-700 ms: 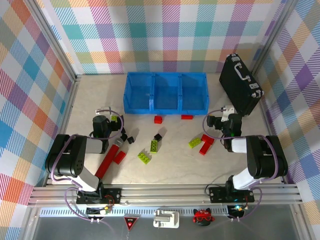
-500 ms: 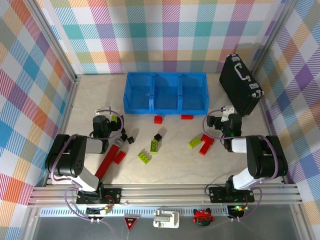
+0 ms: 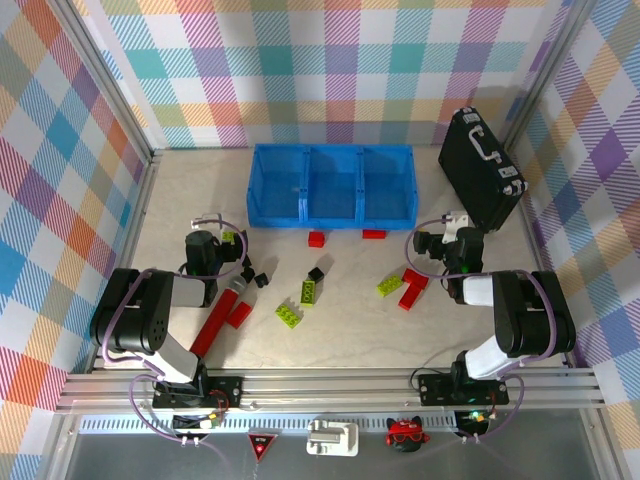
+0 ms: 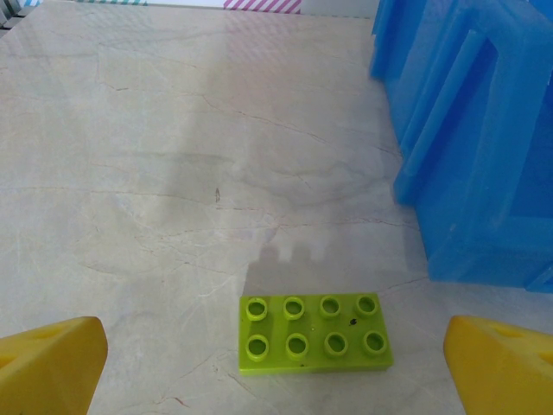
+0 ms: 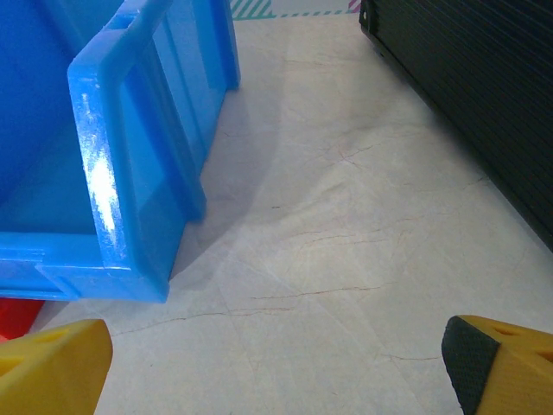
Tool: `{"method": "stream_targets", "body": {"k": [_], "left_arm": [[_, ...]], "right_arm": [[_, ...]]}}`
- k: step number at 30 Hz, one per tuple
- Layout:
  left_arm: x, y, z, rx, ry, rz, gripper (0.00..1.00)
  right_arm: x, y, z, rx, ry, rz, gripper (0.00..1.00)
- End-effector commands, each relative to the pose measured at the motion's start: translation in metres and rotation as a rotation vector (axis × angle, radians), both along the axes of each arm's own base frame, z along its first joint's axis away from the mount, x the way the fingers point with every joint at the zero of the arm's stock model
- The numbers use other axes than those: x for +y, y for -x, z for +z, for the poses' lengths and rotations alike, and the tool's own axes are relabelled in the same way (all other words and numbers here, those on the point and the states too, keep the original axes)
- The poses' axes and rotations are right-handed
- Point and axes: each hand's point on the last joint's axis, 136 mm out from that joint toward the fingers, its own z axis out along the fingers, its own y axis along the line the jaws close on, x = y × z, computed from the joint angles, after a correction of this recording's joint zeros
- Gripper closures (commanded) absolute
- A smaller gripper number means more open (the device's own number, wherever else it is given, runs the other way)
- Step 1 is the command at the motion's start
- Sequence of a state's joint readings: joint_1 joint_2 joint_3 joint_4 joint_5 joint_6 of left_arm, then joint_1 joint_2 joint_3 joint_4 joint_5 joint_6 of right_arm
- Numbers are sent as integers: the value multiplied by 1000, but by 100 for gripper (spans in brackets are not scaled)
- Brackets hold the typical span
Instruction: Sort the legos into containers by color
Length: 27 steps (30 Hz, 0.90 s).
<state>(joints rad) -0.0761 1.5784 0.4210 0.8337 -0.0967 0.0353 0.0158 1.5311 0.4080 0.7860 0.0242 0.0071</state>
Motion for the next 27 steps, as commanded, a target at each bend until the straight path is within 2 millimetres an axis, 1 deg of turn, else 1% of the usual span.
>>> {"method": "stream_targets", "body": {"k": [1,12,16,19,22,25,27], "left_arm": [[-2,-1,2,-9,0,-14,0],[-1,-1,2,-10,5,-16,0],[-3,-3,6,7,4,-26,0],[-4,-4,17,34,-1,-27,0],[4,-3,30,29,-23,29,0],[14,-1,49,27,-23,107,0],[19,0,62,41,-1,152,0]], "right_arm": [[2,-5,9,-38,-11,13,1],[3,-5,9,-38,-10,15,1],[2,-6,15,-29,-8,11,1],[2,-5,25,24,-8,9,1],[1,-3,41,24,-11,6,1],[1,1,57,41,-34,-5,1],[3,6,63,77,-57,-8,1]]}}
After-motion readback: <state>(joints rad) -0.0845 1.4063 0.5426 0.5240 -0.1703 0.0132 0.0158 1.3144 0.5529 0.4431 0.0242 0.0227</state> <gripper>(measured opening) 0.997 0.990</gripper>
